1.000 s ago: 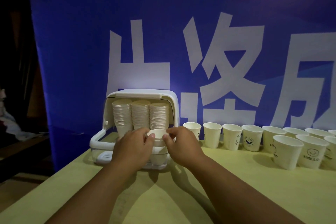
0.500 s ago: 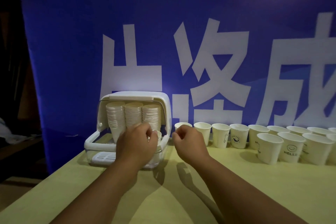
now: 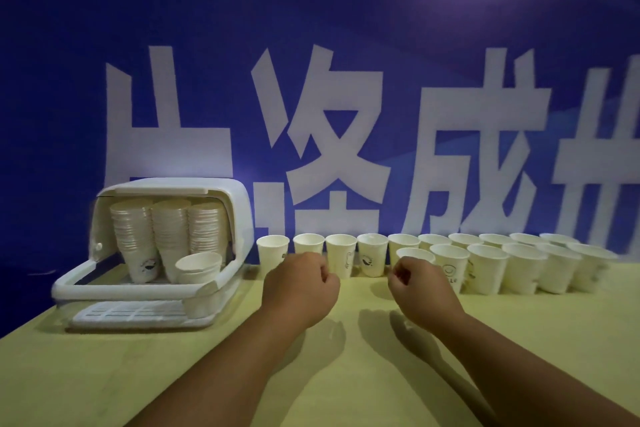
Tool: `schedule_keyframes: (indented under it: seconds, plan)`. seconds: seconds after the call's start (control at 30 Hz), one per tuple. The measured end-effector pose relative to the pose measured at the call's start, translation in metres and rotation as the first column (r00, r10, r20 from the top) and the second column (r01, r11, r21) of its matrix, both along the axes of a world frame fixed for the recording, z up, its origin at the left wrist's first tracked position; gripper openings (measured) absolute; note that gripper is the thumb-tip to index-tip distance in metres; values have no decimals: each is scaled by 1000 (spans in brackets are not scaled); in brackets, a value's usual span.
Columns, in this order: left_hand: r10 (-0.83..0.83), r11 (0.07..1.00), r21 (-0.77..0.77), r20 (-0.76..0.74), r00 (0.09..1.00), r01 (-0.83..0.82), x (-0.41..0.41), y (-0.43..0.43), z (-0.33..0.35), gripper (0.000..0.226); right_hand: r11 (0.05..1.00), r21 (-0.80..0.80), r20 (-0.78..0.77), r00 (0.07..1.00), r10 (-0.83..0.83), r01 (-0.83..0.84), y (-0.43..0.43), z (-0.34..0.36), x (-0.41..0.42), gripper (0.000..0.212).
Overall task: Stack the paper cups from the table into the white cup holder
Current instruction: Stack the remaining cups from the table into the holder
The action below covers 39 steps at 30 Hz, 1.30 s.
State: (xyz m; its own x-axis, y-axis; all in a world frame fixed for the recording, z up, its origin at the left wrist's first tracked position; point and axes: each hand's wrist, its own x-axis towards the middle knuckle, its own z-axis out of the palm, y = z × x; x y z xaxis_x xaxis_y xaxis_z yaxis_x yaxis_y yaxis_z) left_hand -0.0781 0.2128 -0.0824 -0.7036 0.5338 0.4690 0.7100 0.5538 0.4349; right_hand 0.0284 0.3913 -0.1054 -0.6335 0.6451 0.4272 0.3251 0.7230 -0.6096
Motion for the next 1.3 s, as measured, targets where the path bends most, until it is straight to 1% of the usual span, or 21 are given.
schedule_keyframes:
  seconds: [0.1, 0.17, 0.2, 0.23, 0.27, 0.33, 0.4, 0.47, 0.53, 0.57, 0.63, 0.67, 0.7, 0.73, 0.77, 0.8, 0.93, 1.1, 1.2, 1.3]
  plan:
    - [-44, 998, -35, 26, 999, 45, 15, 36, -8, 19, 998, -5, -52, 997, -65, 65, 29, -8, 17, 7]
    - [-83, 995, -47, 49, 995, 85, 23, 61, -12, 8, 991, -44, -114, 985, -129, 125, 44, -14, 24, 10]
    - [-106, 993, -49, 54, 993, 109, 27, 73, -15, 10, 986, -58, -133, 977, -165, 158, 50, -16, 26, 9]
    - [-138, 988, -57, 59, 989, 141, 31, 84, -18, 23, 981, -68, -148, 970, -192, 184, 55, -19, 28, 11]
    - [-177, 980, -75, 67, 982, 182, 34, 96, -21, 39, 977, -74, -158, 965, -208, 199, 61, -20, 31, 22]
    - [-217, 968, -113, 79, 973, 225, 37, 110, -27, 67, 979, -94, -151, 969, -196, 183, 65, -24, 30, 52]
    - [-230, 961, -146, 60, 971, 236, 41, 124, -34, 78, 979, -100, -98, 977, -187, 177, 70, -28, 32, 74]
    - [-228, 962, -144, 50, 972, 233, 42, 130, -41, 77, 979, -97, -22, 983, -182, 179, 76, -31, 33, 81]
    - [-223, 967, -118, 24, 975, 224, 42, 131, -45, 67, 977, -105, -1, 983, -186, 184, 82, -32, 34, 77]
    - [-214, 971, -107, -2, 977, 213, 39, 131, -46, 56, 975, -88, -13, 979, -205, 204, 84, -32, 33, 70]
    - [-193, 978, -91, -45, 980, 189, 35, 130, -46, 25, 963, -39, -54, 962, -267, 265, 86, -31, 32, 48]
    - [-182, 981, -84, -56, 982, 178, 35, 129, -45, 15, 956, -19, -67, 954, -292, 292, 87, -30, 31, 35]
    - [-176, 982, -80, -69, 982, 171, 34, 128, -45, 12, 951, -6, -76, 948, -309, 310, 86, -30, 30, 23]
    - [-172, 983, -73, -83, 981, 167, 34, 127, -45, 14, 947, 1, -83, 944, -320, 321, 84, -29, 30, 13]
    - [-165, 985, -59, -98, 981, 160, 34, 125, -45, 16, 946, 8, -93, 942, -323, 325, 81, -28, 30, 8]
    - [-156, 988, -41, -117, 981, 152, 35, 122, -44, 18, 947, 18, -104, 942, -318, 322, 79, -27, 31, 5]
    - [-113, 992, 33, -142, 983, 119, 32, 104, -35, 24, 959, 62, -127, 955, -269, 278, 62, -24, 29, 14]
    - [-68, 994, 71, -148, 987, 79, 17, 66, -28, 23, 980, 76, -162, 972, -170, 184, 28, -14, 18, 19]
    - [-39, 993, 100, -153, 987, 55, 6, 38, -26, 20, 991, 90, -145, 986, -84, 98, 4, -5, 6, 22]
    - [-20, 991, 126, -186, 982, 44, -12, 11, -21, 19, 994, 105, -169, 985, -22, 40, -19, 5, -6, 23]
